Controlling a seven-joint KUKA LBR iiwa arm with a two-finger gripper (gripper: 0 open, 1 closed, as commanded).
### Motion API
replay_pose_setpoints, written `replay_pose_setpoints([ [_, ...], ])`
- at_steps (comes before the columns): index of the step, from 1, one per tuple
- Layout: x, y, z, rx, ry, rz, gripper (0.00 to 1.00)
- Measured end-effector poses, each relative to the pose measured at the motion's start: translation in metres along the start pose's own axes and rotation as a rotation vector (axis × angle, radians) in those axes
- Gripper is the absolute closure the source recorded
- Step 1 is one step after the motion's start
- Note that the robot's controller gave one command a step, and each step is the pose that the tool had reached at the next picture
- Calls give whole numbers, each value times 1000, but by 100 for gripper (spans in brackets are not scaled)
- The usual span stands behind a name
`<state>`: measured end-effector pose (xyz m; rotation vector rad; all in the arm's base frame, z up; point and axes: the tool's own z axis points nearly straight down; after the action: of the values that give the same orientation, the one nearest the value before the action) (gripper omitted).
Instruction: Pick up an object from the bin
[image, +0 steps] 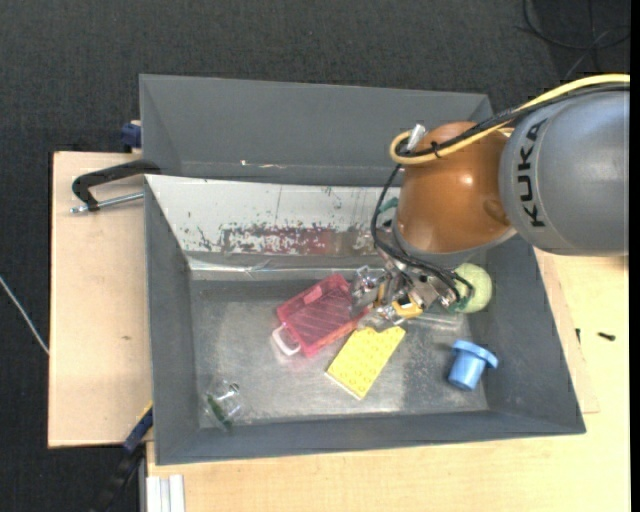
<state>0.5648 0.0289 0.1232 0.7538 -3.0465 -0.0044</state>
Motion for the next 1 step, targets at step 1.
replay_pose_setpoints([
  [1, 5, -3, -39, 7, -13, -9, 100],
])
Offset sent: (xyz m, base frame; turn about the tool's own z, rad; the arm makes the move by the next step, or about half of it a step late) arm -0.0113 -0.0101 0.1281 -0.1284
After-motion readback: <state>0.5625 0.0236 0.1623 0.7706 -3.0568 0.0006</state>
